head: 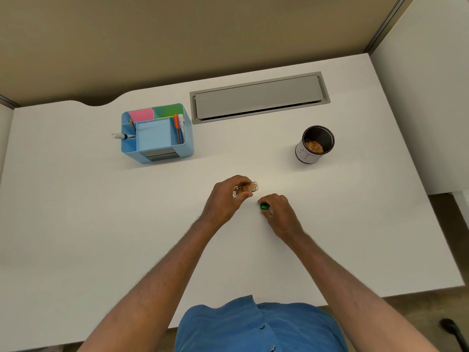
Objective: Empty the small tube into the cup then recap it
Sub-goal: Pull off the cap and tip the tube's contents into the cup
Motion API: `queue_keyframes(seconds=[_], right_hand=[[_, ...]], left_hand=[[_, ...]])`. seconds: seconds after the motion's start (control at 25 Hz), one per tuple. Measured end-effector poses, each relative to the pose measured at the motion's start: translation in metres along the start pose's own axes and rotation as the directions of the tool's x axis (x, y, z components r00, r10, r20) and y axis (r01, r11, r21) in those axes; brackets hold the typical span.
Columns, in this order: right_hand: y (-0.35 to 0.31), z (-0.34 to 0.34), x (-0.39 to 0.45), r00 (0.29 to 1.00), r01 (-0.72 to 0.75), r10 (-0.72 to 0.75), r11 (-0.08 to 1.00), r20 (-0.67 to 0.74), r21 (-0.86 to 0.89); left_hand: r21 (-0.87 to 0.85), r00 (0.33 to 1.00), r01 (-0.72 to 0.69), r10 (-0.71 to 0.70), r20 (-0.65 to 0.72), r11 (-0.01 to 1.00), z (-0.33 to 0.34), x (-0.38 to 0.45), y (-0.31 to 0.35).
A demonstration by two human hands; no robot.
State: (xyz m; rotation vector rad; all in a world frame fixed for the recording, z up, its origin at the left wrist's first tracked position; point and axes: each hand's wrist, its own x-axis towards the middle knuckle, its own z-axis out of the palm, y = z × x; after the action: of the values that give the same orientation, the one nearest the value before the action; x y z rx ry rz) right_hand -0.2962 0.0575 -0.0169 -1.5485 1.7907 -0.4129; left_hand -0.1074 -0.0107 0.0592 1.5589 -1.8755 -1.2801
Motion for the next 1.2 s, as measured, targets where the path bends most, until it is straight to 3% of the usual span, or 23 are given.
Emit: queue_keyframes(seconds=[0.12,0.2,0.32,0.48,0.6,0.76,0.96,1.2], right_hand=[[-0.008,-0.013,-0.003,0.998,-0.031,0.036,0.996,-0.058,0.086],[-0.018,-0.028,-0.003,0.981,-0.048,0.107,0.943,-0.162,0.330],[-0.034,-0.054,-0.001,0.973,0.015,0.125,0.806,-0.194,0.592],[-0.033,-0.080,0.003,0.957,0.053,0.178,0.669,-0.229,0.741],[-0.022,-0.095,0.002,0.951,0.045,0.212,0.629,-0.227,0.776],[-0.004,-0.120,0.002,0.915,0.038,0.257,0.713,-0.312,0.700],[0.031,-0.171,0.027,0.808,-0.087,0.305,0.909,-0.505,0.408],[0.037,-0.194,0.057,0.894,-0.138,0.106,0.990,-0.435,-0.041]], left_hand=[[-0.081,1.000,0.023,-0.024,-0.005,0.996,0.005,0.002,0.005],[-0.220,0.998,0.062,-0.063,0.004,0.974,0.012,0.007,0.014],[-0.385,0.990,0.138,-0.119,0.074,0.912,0.025,0.019,0.039],[-0.433,0.987,0.146,-0.104,0.120,0.889,0.043,0.037,0.067],[-0.425,0.982,0.155,-0.093,0.165,0.892,0.055,0.048,0.078],[-0.391,0.981,0.141,-0.075,0.180,0.909,0.066,0.063,0.088],[-0.267,0.991,0.085,-0.052,0.126,0.960,0.083,0.110,0.100],[0.010,0.991,-0.054,0.053,0.119,0.998,0.115,0.149,0.101]])
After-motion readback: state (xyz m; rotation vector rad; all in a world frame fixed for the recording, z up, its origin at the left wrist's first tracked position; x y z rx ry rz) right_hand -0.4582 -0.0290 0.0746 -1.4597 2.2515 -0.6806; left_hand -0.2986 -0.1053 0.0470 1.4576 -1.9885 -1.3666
